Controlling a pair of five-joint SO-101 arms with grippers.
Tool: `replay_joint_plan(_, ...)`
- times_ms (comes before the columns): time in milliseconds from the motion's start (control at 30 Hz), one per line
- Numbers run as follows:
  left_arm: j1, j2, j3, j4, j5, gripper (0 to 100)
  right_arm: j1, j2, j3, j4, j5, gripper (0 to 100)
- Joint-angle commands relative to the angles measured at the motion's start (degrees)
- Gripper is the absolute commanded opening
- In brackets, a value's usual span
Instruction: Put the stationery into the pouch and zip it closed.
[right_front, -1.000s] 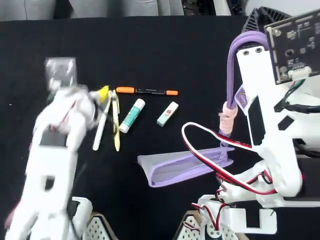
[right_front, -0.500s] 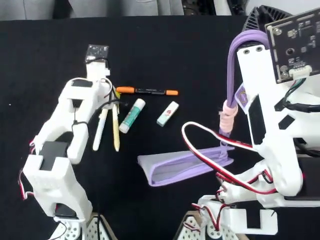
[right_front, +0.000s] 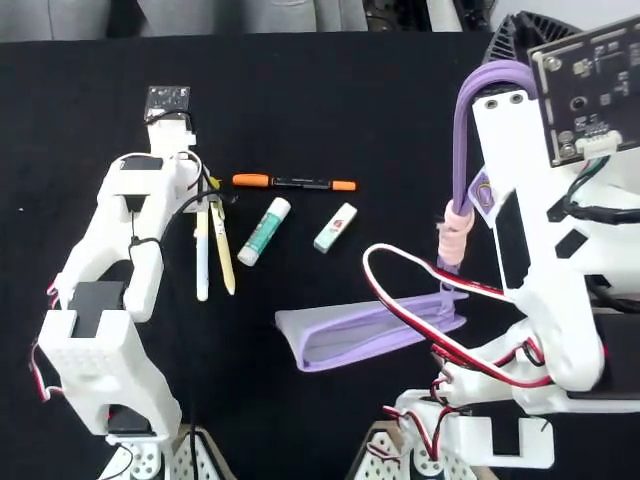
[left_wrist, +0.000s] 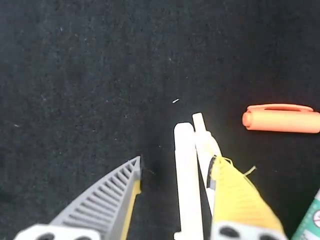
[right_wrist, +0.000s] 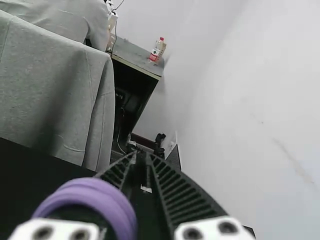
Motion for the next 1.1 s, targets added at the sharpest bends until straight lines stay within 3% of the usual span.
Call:
replay_joint_plan(0,-1.54,-1.76,-2.33,0.26,-0.53,22,-0.7,-0.13,0.31,-1.49,-0.09,1.1)
replay_joint_plan(200,-4.09,-0.97,-3.03,2.2,-0.53,22,-0.7,-0.13,0.31,-1.49,-0.09,1.1)
replay_joint_plan(567,-1.01,11.52,-12.88,4.92,-0.53,22,-0.35,-0.31,0.31,-1.41,-0.09,1.1)
replay_joint_plan(800,-0.92,20.48,-25.1,12.4,-0.62,2,-0.35,-0.57,0.31,-1.23,-0.09,1.1)
replay_joint_plan(1067,-0.04,22.86,-36.18,19.78,-0.53,3,-0.35,-0.57,0.22,-1.23,-0.09,1.1)
